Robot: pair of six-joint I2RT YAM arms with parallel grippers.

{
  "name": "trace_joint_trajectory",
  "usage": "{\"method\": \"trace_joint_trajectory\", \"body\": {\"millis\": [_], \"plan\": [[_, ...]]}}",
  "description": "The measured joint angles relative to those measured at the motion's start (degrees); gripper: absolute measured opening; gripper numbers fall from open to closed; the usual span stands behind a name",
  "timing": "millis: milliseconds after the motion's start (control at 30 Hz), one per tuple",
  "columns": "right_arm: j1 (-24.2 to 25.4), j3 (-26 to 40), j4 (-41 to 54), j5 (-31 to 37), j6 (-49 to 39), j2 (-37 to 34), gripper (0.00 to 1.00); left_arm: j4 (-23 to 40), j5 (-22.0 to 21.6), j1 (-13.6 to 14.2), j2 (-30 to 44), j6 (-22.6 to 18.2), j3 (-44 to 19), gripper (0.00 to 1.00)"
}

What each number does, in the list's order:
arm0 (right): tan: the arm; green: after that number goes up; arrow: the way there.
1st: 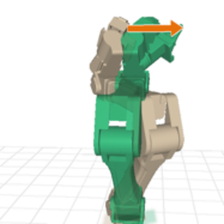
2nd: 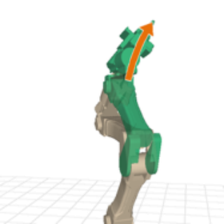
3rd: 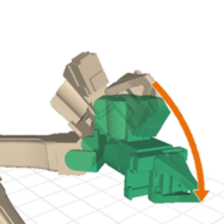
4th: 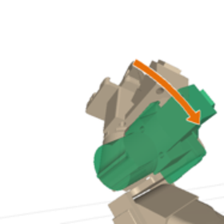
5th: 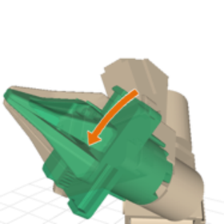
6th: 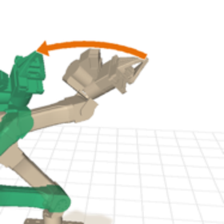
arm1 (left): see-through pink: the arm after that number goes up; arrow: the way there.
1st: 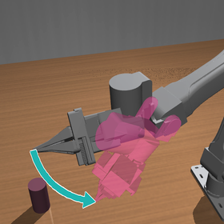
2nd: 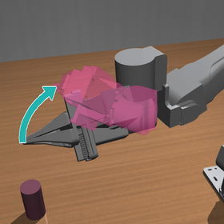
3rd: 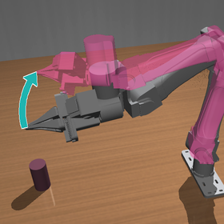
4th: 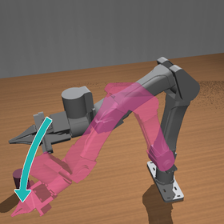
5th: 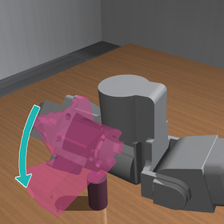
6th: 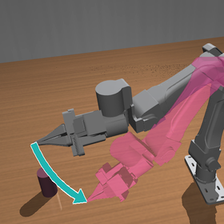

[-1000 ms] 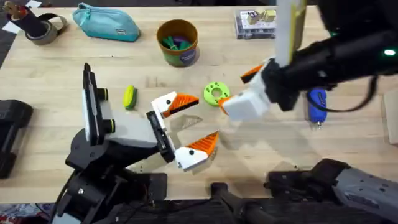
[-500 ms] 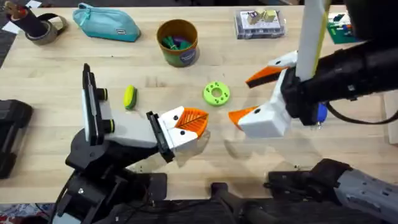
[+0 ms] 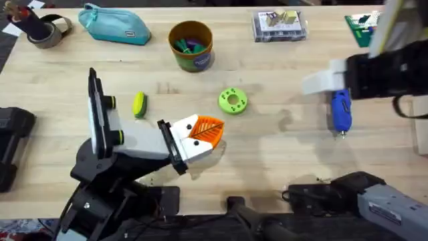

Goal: Pick up the gripper from the table and insert it into the empty holder that is missing its gripper. Then pick up a screw, insert it into the mounting hole, and use the screwdriver to tighten it. Finally, clean up the table by picking up the vegetable and placing it into the bucket.

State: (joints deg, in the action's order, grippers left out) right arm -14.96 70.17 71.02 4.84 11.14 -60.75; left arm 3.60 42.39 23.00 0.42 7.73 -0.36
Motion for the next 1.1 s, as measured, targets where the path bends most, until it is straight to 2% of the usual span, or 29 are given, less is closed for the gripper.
{"method": "trace_joint_trajectory", "body": {"millis": [200, 367, 533, 700, 733, 933, 1100], "plan": [[13.4, 0.0, -0.7, 1.9, 1.2, -0.3, 0.989, 0.0, 0.0, 0.0, 0.0, 0.0, 0.0, 0.005], [24.8, 0.0, -3.3, 2.6, 2.2, -3.4, 0.989, 0.0, 0.0, 0.0, 0.0, 0.0, 0.0, 0.005], [32.3, 0.0, -8.1, 2.8, 3.2, -8.6, 0.989, 0.0, 0.0, 0.0, 0.0, 0.0, 0.0, 0.005], [34.3, 0.0, -14.3, -0.5, -2.3, -16.2, 0.989, 0.0, 0.0, 0.0, 0.0, 0.0, 0.0, 0.005], [34.3, 0.0, -15.3, -5.3, -9.7, -24.4, 0.989, 0.0, 0.0, 0.0, 0.0, 0.0, 0.0, 0.005], [34.3, 0.0, -13.9, -7.1, -14.8, -33.6, 0.989, 0.0, 0.0, 0.0, 0.0, 0.0, 0.0, 0.005], [34.3, 0.0, -14.5, -7.5, -16.2, -37.9, 0.989, 0.0, 0.0, 0.0, 0.0, 0.0, 0.0, 0.005]]}}
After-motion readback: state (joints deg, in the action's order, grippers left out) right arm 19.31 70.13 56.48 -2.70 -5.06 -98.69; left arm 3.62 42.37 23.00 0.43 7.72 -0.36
